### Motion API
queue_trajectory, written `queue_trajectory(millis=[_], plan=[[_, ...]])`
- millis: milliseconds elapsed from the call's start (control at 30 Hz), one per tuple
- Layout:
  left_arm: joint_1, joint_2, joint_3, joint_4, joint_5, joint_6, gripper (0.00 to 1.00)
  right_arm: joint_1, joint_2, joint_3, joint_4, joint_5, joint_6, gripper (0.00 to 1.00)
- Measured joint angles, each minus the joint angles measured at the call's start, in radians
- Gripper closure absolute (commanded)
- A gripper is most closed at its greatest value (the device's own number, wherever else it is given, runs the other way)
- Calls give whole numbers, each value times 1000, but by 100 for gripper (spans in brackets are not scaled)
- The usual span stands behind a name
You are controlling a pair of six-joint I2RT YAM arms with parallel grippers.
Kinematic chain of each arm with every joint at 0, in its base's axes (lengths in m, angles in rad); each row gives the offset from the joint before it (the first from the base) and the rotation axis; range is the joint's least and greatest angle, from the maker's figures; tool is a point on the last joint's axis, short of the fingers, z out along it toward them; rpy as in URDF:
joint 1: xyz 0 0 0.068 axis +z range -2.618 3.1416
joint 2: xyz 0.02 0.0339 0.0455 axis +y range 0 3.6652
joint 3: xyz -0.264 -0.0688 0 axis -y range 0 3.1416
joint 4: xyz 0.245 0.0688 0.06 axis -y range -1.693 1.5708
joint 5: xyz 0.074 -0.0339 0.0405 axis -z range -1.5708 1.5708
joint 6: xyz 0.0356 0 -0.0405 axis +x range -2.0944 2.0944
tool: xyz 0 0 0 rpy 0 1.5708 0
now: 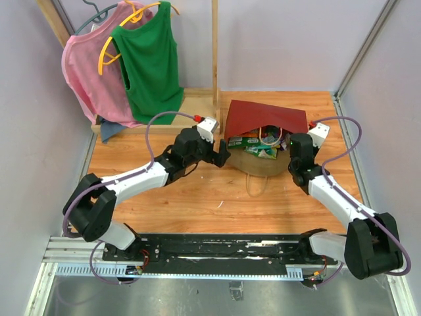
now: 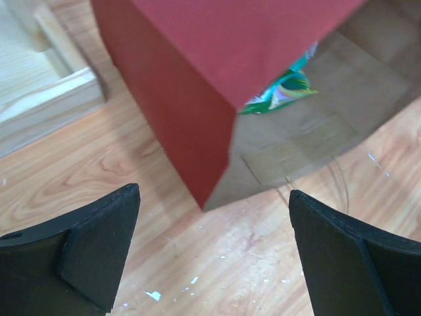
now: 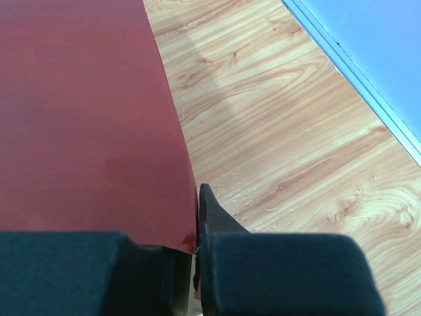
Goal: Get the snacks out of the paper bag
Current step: Adjust the paper bag at the center of the board.
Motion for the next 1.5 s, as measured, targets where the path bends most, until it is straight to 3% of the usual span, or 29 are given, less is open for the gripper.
queue_trajectory(millis=[100, 167, 267, 467, 667, 1033, 1267, 1400, 1500], plan=[[-47, 0, 0, 0, -2, 22, 0, -3, -3, -3, 6, -15, -3, 71], [-74, -19, -21, 10, -21, 33, 0, -4, -3, -3, 8, -25, -6, 53], [-104, -109, -110, 37, -69, 34, 0, -5, 1, -3, 9, -36, -2, 42], [-204, -139, -152, 93, -309, 57, 0, -5, 29, -5, 9, -64, 6, 39], [-224, -51, -134, 132, -389, 66, 0, -5, 26, -32, 17, -114, 26, 39], [-226, 135, 12, 204, -488, 91, 4, 11, -63, -110, 24, -142, 85, 55], [-223, 172, 13, 230, -467, 105, 25, 53, -161, -178, 65, -114, 102, 84], [-192, 172, -10, 283, -404, 83, 49, 55, -183, -210, 85, -100, 97, 96], [-138, 174, -53, 332, -339, 57, 66, 55, -174, -211, 104, -92, 75, 99]])
